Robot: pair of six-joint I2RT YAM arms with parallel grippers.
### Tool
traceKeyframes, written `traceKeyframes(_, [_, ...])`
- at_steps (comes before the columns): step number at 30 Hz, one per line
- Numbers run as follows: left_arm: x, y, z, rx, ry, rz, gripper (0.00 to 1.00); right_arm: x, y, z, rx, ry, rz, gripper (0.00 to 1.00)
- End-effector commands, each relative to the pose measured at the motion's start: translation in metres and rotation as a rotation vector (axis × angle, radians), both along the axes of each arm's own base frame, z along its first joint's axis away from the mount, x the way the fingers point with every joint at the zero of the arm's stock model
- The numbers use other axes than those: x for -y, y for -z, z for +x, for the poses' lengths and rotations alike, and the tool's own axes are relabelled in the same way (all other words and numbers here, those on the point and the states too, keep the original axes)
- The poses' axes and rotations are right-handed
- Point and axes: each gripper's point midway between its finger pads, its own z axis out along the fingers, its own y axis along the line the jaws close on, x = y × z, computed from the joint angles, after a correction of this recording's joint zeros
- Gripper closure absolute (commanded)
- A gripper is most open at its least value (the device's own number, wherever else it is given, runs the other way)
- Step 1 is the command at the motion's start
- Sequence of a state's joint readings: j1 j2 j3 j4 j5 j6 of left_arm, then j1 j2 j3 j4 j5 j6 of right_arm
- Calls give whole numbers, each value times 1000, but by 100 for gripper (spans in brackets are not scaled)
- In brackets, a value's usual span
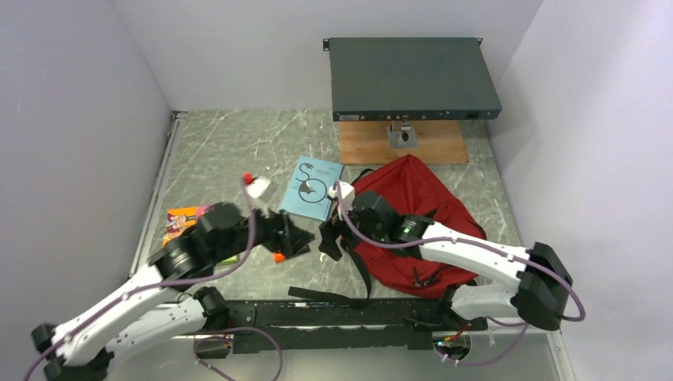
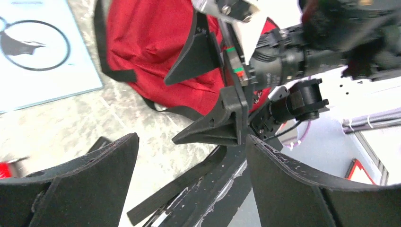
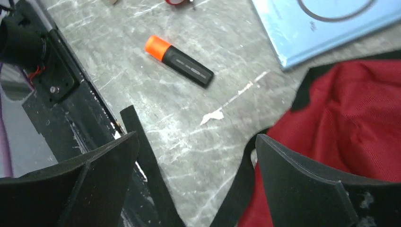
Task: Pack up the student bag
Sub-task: Pick up the stationery from the center of the board.
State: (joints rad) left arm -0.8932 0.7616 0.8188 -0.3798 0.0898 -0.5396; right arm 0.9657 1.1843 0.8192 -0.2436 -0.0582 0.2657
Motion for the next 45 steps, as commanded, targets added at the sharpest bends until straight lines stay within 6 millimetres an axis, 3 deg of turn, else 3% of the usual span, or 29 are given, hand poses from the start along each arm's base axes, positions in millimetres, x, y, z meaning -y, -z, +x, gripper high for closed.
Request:
traceKeyframes(1, [-53, -4, -4, 29, -184, -18, 11, -51, -20, 5, 164, -246, 135, 2])
traceKeyframes(8, [-95, -7, 1, 62, -349, 21, 8, -95, 18, 15, 156, -387, 123, 2])
traceKeyframes(14, [-122, -28, 3, 159, -414, 61, 5, -123, 55, 15, 150, -484, 71, 3])
traceKeyframes(19, [-141, -26, -2, 173, -448, 96, 4, -128, 80, 12, 216, -554, 32, 4])
traceKeyframes(29, [-155, -24, -3, 180, -508, 60, 1, -117, 130, 15, 350, -522, -181, 14])
traceKeyframes(35, [-154, -20, 1, 183, -515, 87, 0, -102, 146, 17, 364, -451, -236, 28])
traceKeyframes(38, [-149, -16, 4, 178, -506, 100, 0, -100, 147, 16, 351, -433, -225, 43])
traceKeyframes(45, [-156, 2, 14, 115, -607, 154, 0, -101, 122, 15, 351, -360, -169, 75])
